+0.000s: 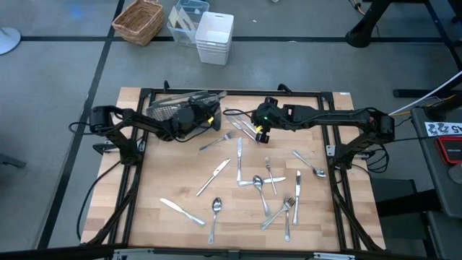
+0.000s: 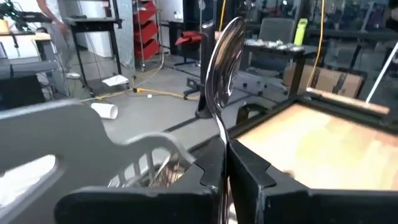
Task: Sort silverware
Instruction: Put the silver spoon into the silverware rack
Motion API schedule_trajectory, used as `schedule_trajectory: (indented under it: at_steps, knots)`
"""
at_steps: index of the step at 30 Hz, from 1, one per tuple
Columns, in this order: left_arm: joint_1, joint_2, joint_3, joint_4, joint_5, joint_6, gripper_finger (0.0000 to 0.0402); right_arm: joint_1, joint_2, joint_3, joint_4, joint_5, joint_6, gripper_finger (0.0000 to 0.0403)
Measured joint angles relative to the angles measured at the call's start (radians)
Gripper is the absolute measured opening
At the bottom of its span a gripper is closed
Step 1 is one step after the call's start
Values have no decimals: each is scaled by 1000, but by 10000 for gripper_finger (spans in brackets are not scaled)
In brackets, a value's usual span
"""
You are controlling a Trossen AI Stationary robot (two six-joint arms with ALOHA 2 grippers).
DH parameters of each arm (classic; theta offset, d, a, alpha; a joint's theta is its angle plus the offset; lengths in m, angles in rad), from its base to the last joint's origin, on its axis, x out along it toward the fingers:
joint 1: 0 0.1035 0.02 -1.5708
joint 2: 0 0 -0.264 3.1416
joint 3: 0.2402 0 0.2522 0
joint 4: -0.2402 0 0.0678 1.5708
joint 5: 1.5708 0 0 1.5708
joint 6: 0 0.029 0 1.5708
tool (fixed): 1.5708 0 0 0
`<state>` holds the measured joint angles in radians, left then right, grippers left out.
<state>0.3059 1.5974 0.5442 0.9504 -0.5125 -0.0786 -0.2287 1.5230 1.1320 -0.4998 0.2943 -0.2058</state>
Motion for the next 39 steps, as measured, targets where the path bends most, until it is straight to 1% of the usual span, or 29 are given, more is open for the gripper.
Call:
schedule_trajectory:
  at_steps: [4, 11, 21, 25, 31, 36, 39]
  knots:
    - [-8, 0, 0, -22, 1, 0, 12, 0, 0, 0, 0, 0, 0, 101]
    - [-12, 0, 0, -72, 3, 1, 32, 0, 0, 0, 0, 0, 0, 101]
    - [-12, -3, 1, -97, -3, 9, 90, 0, 0, 0, 10, -3, -1, 101]
    - [-12, -3, 1, -99, 0, 9, 105, -8, 0, 0, 111, -23, -10, 101]
    - [-12, -3, 1, -100, 0, 8, 102, -60, 11, 0, 315, -26, -53, 101]
    - [-12, -3, 1, -101, 2, 7, 97, -139, 74, 0, 449, -34, -54, 101]
    - [-12, -3, 0, -101, 3, 7, 96, -177, 129, 0, 549, -95, -54, 101]
